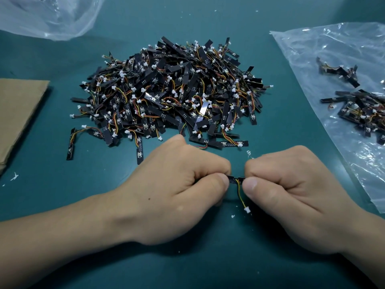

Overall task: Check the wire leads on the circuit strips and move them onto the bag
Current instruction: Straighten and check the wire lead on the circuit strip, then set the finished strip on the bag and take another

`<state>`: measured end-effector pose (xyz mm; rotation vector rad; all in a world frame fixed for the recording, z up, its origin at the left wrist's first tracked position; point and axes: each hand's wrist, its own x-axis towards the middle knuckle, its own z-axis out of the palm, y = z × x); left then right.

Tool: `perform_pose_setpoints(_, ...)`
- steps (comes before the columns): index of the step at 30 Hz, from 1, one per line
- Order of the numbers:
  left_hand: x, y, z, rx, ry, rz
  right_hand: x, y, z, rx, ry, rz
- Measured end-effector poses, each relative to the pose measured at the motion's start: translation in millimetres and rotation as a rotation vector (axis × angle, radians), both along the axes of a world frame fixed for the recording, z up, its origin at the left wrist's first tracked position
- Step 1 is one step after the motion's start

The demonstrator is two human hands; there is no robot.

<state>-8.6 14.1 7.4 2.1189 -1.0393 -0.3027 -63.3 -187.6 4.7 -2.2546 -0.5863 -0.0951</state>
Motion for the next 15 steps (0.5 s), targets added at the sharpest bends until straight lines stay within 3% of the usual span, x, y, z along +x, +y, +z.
perform_pose_setpoints(9, -0.9, 0.8, -0.4, -0.105, 0.021, 0.006, 1.6, -6.9, -1.8, 0.078, 0.059, 0.061)
perform_pose_setpoints(12, -0.9, 1.3, 0.2, -0.283, 0.100, 0.140, 1.7, -7.6, -5.9, 0.416, 0.084, -0.167)
perform_pose_setpoints(15, -3.0, 1.0, -2.5, -0.184, -0.049, 0.264, 11.9, -10.8, -6.8, 0.749, 0.098, -0.450)
